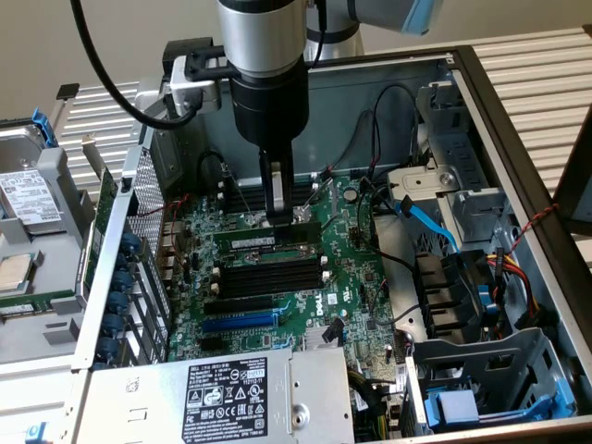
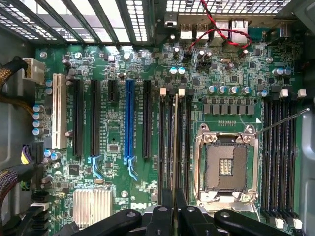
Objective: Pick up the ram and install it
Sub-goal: 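Insert the ram into the slot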
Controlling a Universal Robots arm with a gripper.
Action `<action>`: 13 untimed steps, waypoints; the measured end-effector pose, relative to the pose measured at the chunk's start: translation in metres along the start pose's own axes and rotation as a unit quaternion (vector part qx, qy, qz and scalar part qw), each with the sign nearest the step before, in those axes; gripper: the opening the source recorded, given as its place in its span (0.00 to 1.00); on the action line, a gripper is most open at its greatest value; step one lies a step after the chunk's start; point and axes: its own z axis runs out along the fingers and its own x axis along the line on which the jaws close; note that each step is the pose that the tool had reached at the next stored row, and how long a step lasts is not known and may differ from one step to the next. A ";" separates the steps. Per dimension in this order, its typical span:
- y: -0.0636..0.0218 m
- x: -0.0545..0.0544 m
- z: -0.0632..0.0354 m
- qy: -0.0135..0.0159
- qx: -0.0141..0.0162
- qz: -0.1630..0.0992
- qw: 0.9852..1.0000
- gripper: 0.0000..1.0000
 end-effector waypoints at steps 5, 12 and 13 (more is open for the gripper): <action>0.0000 0.000 0.0049 0.000 0.000 -0.001 1.000 0.13; 0.0000 0.001 0.0080 0.000 -0.001 -0.008 1.000 0.13; 0.0000 0.001 0.0080 0.000 -0.001 -0.008 1.000 0.13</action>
